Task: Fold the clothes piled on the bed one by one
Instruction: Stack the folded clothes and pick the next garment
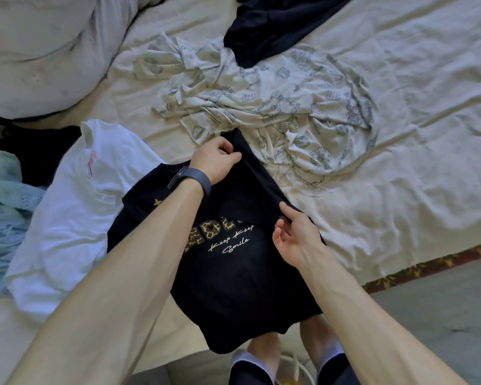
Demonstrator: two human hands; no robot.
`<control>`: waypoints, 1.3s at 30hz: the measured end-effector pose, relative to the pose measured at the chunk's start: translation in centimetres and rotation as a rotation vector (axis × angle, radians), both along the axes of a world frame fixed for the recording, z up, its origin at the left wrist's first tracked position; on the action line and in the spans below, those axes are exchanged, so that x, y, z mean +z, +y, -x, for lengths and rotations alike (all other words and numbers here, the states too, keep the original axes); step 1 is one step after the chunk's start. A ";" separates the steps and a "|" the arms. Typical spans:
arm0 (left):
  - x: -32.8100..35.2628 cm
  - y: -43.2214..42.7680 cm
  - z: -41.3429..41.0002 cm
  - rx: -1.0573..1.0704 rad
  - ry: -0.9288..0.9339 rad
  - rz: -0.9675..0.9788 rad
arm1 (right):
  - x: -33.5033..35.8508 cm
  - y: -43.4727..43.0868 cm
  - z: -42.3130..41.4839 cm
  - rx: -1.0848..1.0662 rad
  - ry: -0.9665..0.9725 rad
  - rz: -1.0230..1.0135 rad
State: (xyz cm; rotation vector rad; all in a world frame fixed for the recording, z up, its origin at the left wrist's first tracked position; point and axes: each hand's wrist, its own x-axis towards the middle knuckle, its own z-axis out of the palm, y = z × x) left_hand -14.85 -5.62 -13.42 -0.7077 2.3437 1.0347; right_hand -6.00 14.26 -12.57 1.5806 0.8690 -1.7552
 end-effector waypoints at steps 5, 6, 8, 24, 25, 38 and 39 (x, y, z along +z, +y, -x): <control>-0.4 0.8 1.4 0.024 0.086 -0.178 | -0.5 2.0 0.3 -0.123 0.083 0.056; -0.5 0.9 1.6 -0.015 0.103 -0.117 | -0.7 2.1 0.2 -0.073 0.106 0.035; -0.6 1.2 1.8 -0.067 0.124 -0.005 | -0.9 2.0 -0.1 0.087 0.165 -0.032; -0.9 2.3 -1.0 -0.187 -0.171 0.169 | -1.1 1.3 0.3 0.830 0.240 -0.219; -1.0 2.2 -1.8 -0.182 -0.177 0.138 | -1.0 1.5 0.5 0.855 0.244 -0.222; -0.4 4.0 -7.6 -0.156 0.081 0.430 | 0.3 3.4 1.2 1.278 0.308 -0.305; -0.2 4.8 -8.5 -0.187 0.151 0.521 | 0.6 3.5 1.3 1.424 0.356 -0.420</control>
